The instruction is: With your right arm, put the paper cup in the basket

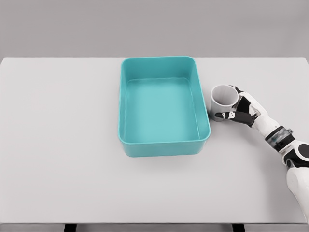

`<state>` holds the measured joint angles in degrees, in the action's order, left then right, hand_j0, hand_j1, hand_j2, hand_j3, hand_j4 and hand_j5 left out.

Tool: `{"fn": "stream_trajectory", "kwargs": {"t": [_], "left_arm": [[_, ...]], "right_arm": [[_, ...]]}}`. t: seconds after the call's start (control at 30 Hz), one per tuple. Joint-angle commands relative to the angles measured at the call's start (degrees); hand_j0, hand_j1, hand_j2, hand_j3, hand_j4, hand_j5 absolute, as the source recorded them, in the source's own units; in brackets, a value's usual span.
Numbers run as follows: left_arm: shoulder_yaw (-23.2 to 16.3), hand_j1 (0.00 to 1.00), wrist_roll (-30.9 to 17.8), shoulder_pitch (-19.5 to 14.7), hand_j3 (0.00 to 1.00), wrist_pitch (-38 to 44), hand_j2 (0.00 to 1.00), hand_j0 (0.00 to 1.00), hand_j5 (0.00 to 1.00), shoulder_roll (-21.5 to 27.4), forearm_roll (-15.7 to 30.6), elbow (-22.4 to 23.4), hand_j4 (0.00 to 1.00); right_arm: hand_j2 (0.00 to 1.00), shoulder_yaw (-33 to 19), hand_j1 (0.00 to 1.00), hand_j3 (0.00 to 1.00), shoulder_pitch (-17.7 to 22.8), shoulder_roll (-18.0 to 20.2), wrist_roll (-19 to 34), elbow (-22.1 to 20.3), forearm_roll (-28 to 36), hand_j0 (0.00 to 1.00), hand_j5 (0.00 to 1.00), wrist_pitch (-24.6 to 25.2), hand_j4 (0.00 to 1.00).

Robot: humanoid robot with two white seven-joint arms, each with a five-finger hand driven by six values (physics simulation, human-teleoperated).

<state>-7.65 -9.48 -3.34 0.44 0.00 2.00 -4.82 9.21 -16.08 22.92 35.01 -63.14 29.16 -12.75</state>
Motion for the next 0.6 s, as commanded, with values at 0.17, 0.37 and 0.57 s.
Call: {"fn": "stream_trajectory", "kwargs": {"t": [0.17,0.37,0.57], "left_arm": [[0.0,1.0,0.0,0.0,1.0,0.0,1.0,1.0,1.0,0.0,0.0,0.0,1.0],[0.0,1.0,0.0,0.0,1.0,0.0,1.0,1.0,1.0,0.0,0.0,0.0,1.0],[0.0,1.0,0.0,0.0,1.0,0.0,1.0,1.0,1.0,0.0,0.0,0.0,1.0]], "right_arm": [[0.56,-0.3,0.56,0.56,-0.1,0.3,0.0,-0.6,0.4,0.56,0.56,-0.1,0.56],[0.57,-1.9,0.57,0.57,0.1,2.0,0.0,-4.4,0.9,0.57,0.57,0.8,0.57],[0.57,-2.0,0.57,0.57,0.3,2.8,0.0,-8.5,1.0,0.57,0.57,1.8,0.57]]}}
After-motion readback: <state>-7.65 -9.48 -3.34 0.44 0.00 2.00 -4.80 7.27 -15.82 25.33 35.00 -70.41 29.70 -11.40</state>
